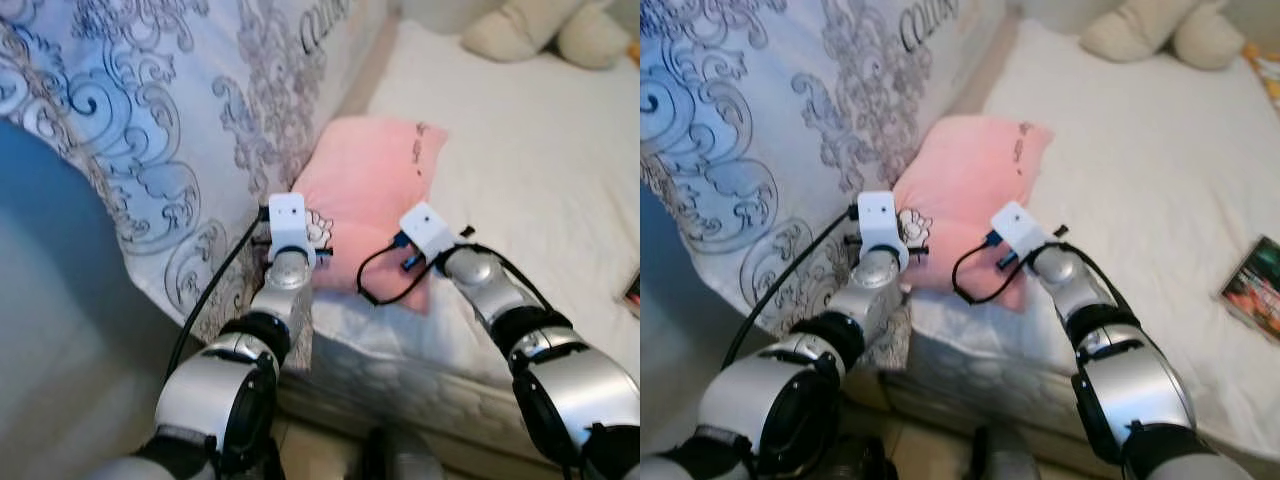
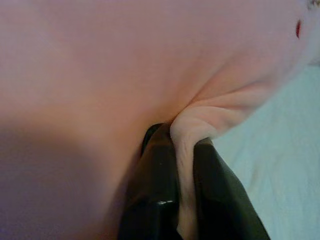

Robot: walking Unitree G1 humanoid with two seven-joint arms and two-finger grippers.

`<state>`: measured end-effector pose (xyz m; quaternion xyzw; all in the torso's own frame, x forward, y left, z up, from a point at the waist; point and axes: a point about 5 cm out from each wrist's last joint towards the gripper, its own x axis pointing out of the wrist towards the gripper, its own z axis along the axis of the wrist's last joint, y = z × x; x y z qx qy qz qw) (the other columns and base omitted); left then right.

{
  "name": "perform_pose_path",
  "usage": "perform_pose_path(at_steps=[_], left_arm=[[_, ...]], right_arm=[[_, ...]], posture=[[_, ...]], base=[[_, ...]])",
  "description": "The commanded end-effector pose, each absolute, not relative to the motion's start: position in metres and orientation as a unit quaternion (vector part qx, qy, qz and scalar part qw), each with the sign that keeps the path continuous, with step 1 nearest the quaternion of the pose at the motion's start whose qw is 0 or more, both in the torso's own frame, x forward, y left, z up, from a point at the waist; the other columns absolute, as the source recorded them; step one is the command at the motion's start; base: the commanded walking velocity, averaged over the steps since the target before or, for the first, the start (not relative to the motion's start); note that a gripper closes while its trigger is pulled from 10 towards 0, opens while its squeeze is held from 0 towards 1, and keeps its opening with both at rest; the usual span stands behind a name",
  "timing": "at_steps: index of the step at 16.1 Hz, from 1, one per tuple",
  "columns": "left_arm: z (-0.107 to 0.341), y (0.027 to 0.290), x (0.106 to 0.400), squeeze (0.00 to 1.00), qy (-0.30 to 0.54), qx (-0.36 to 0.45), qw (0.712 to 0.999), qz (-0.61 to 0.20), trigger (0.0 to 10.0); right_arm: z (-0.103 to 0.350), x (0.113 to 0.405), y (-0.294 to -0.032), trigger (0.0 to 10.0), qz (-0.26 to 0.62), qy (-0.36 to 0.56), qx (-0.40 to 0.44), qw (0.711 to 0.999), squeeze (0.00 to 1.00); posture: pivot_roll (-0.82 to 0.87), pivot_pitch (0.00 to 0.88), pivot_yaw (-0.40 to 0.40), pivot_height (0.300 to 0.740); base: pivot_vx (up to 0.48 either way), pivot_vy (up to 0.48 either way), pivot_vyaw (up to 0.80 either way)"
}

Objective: Clean up the room

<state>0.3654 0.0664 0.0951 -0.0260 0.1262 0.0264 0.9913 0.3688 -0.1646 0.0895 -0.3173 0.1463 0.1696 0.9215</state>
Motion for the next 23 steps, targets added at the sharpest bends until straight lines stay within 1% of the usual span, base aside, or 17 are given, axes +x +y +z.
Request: perform_pose_path(at_steps=[1,4,5,7,9,11,12,13,14,15,16,17,18,19,20,23], left_arm=[[0.099,0.072,0.368,1.00,0.121,-0.009,0.992,0.043,10.0],[0.124,0.070,0.379,1.00,0.062,0.005,0.998,0.030,10.0],[0.140,0.072,0.385,1.00,0.020,0.008,0.999,0.035,10.0],[0.156,0.075,0.388,1.00,-0.022,-0.015,0.998,0.048,10.0],[0.162,0.068,0.386,1.00,-0.048,-0.039,0.997,0.039,10.0],[0.157,0.067,0.370,1.00,-0.089,-0.045,0.995,0.021,10.0],[0.150,0.076,0.355,1.00,-0.102,-0.036,0.994,0.009,10.0],[0.143,0.083,0.338,1.00,-0.109,-0.005,0.994,-0.018,10.0],[0.124,0.084,0.313,1.00,-0.079,0.020,0.992,-0.099,10.0],[0.117,0.090,0.305,1.00,-0.076,0.026,0.991,-0.111,10.0],[0.113,0.095,0.300,1.00,-0.080,0.042,0.990,-0.111,10.0],[0.101,0.113,0.293,1.00,-0.073,0.056,0.991,-0.092,10.0],[0.099,0.118,0.291,1.00,-0.065,0.051,0.993,-0.082,10.0],[0.098,0.122,0.290,0.33,-0.057,0.040,0.993,-0.096,10.0],[0.101,0.117,0.289,0.00,-0.057,0.048,0.991,-0.115,10.0],[0.106,0.112,0.293,0.00,-0.053,0.010,0.992,-0.112,10.0]], right_arm=[[0.084,0.365,-0.182,10.0,0.137,0.167,-0.313,0.925,1.00],[0.090,0.367,-0.189,10.0,0.103,0.152,-0.289,0.939,1.00],[0.096,0.370,-0.189,10.0,0.092,0.135,-0.265,0.950,1.00],[0.106,0.374,-0.191,10.0,0.079,0.105,-0.252,0.959,1.00],[0.117,0.377,-0.199,10.0,0.059,0.082,-0.239,0.966,1.00],[0.126,0.375,-0.207,10.0,0.053,0.037,-0.214,0.975,1.00],[0.127,0.367,-0.212,10.0,0.043,-0.001,-0.182,0.982,1.00],[0.125,0.350,-0.216,10.0,0.022,-0.033,-0.159,0.986,1.00],[0.109,0.315,-0.214,10.0,-0.004,-0.039,-0.137,0.990,1.00],[0.098,0.299,-0.210,10.0,-0.008,-0.033,-0.131,0.991,1.00],[0.090,0.290,-0.208,10.0,-0.008,-0.026,-0.129,0.991,1.00],[0.068,0.271,-0.205,10.0,-0.015,0.005,-0.111,0.994,1.00],[0.066,0.268,-0.203,10.0,-0.015,0.009,-0.106,0.994,1.00],[0.072,0.268,-0.194,10.0,0.001,-0.008,-0.099,0.995,0.00],[0.080,0.271,-0.189,10.0,0.007,-0.014,-0.097,0.995,0.00],[0.101,0.289,-0.181,10.0,0.013,-0.045,-0.108,0.993,0.00]], posture=[[-0.18,0.132,0.008,0.697],[-0.19,0.134,0.004,0.697],[-0.19,0.132,-0.003,0.697],[-0.18,0.131,-0.011,0.697],[-0.17,0.127,-0.018,0.697],[-0.15,0.074,-0.033,0.697],[-0.14,0.049,-0.031,0.697],[-0.14,0.025,-0.026,0.697],[-0.13,0.000,-0.018,0.697],[-0.13,0.000,-0.013,0.697],[-0.13,0.000,-0.012,0.697],[-0.13,0.000,-0.009,0.697],[-0.13,0.000,-0.009,0.697],[-0.13,0.000,-0.007,0.697],[-0.13,0.000,-0.002,0.697],[-0.15,0.000,0.014,0.697]], base=[[0.000,0.000,0.00],[0.000,0.000,0.00],[0.000,0.000,0.00],[0.000,0.000,0.00],[0.000,0.000,0.00],[0.000,0.000,0.00],[0.000,0.000,0.00],[0.000,0.000,0.00],[0.000,0.000,0.00],[0.000,0.000,0.00],[0.000,0.000,0.00],[0.000,0.000,0.00],[0.000,0.000,0.00],[0.000,-0.480,0.00],[0.000,-0.480,0.00],[0.000,0.000,-0.16]])
